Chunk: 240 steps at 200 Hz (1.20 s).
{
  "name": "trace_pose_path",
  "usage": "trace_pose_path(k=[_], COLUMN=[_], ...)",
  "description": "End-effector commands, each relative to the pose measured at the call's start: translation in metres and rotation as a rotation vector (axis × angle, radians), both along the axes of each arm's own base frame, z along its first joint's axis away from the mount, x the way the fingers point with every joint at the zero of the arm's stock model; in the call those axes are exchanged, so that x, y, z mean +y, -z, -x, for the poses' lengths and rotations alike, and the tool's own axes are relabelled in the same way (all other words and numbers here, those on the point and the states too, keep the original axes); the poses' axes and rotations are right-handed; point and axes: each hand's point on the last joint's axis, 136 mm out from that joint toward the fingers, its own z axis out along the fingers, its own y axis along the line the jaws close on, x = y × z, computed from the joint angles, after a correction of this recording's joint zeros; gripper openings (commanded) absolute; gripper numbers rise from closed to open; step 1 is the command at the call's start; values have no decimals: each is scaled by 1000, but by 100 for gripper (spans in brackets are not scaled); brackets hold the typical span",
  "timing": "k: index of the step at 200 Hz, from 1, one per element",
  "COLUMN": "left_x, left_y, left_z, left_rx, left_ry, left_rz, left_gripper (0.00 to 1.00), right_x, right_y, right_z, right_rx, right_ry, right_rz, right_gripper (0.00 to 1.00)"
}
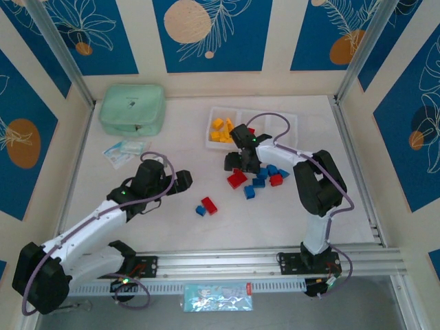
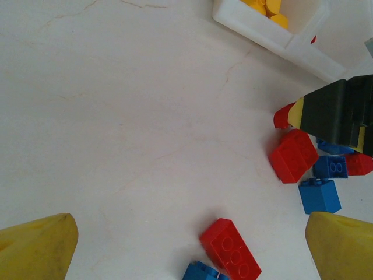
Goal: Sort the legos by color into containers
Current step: Pick up the lego from the center of the table.
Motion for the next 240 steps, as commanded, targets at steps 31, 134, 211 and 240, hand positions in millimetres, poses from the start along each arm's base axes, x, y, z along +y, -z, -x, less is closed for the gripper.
trace_pose_path(k=[31,134,211,240], left_x=[3,4,-6,-14], left_y=[-2,-4,-17,-22], left_z=[0,-1,-3,-6], left_rx=[-11,-18,-25,-27], left_ry=[-18,-13,29,56], left_rz=[-7,-22,-2,14], left_gripper=[100,100,100,100], right_x=[9,22,34,27], right_y=[3,7,-39,-70], right_z=[-32,-32,-30,-37], right_rx=[-49,-64,-137,-200], right_ry=[13,-90,-128,-117], right_rz=[7,50,-30,-59], right_gripper=[74,37,20,20])
